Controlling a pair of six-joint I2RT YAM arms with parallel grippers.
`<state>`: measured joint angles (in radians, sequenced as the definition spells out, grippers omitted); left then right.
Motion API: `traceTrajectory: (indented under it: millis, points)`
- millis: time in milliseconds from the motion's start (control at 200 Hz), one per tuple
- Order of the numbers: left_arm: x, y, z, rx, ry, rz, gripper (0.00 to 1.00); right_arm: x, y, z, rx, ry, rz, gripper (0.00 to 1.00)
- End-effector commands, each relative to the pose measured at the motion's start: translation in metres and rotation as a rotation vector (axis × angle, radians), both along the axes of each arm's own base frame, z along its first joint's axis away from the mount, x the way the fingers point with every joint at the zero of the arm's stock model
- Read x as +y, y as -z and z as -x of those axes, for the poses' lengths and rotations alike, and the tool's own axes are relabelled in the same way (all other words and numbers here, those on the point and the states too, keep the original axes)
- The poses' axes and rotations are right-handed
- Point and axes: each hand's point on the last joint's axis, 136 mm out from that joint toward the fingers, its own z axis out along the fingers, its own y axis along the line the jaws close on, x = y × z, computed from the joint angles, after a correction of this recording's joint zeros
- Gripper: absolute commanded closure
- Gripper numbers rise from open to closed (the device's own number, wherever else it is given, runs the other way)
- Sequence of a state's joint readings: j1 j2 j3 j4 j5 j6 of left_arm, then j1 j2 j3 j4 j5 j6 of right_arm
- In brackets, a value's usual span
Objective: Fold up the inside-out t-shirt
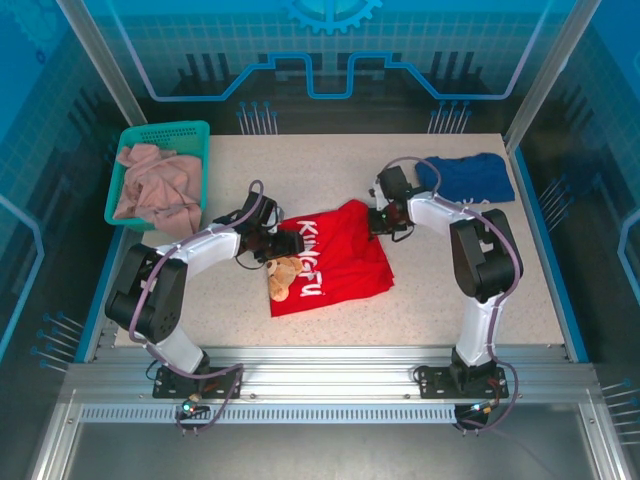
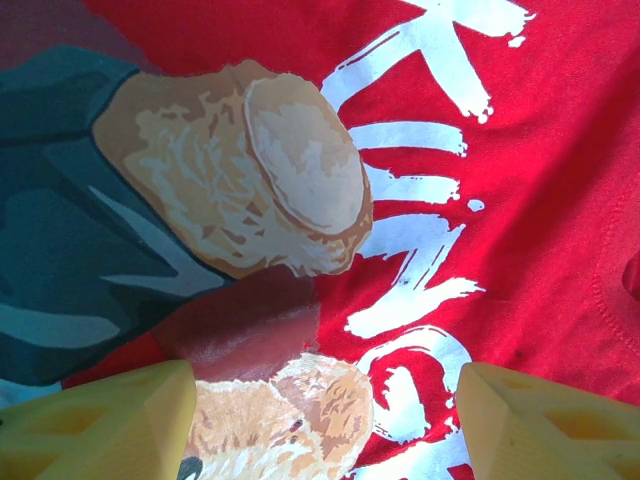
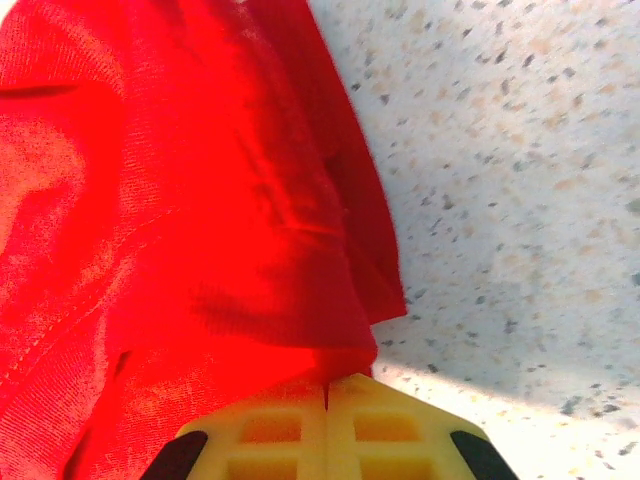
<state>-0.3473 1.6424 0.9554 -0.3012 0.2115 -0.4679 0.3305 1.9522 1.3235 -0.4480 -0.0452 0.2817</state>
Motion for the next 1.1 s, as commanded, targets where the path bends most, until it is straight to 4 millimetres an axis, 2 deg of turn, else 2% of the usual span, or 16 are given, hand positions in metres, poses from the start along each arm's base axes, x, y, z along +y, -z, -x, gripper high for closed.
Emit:
traceTrajectory:
  millis: [0,170,295,480,550,705,835,900,975,1095]
  points:
    - [0.003,0.000,0.007,-0.007,0.016,-0.021,0.29,-0.014,-0.008,-0.010,-0.019,0.005,0.058,0.96]
    - [0.005,0.001,0.010,-0.007,0.014,-0.030,0.29,-0.028,-0.005,-0.007,0.008,0.024,0.133,0.88]
    - [0.007,-0.003,0.008,-0.023,0.015,-0.044,0.29,-0.037,-0.006,0.000,0.027,0.032,0.174,0.77]
    - [0.008,-0.033,-0.014,-0.128,0.024,-0.070,0.29,-0.051,-0.040,0.011,-0.032,0.047,0.217,0.65]
    - [-0.004,-0.042,-0.024,-0.154,0.044,-0.022,0.28,-0.039,-0.049,0.027,-0.043,0.028,0.148,0.63]
    - [-0.046,-0.054,-0.046,-0.162,0.127,0.139,0.30,0.001,-0.052,0.086,0.017,-0.023,-0.043,0.63]
    - [-0.076,-0.047,-0.060,-0.139,0.206,0.163,0.32,0.024,-0.051,0.123,0.053,-0.017,-0.160,0.63]
    - [-0.091,-0.042,-0.069,-0.121,0.230,0.193,0.32,0.029,-0.045,0.129,0.061,-0.002,-0.188,0.64]
    - [-0.099,-0.031,-0.083,-0.104,0.223,0.206,0.33,0.029,-0.035,0.127,0.066,0.025,-0.193,0.66]
    - [-0.086,-0.006,-0.118,-0.096,0.142,0.150,0.34,0.019,-0.014,0.118,0.083,0.064,-0.147,0.69]
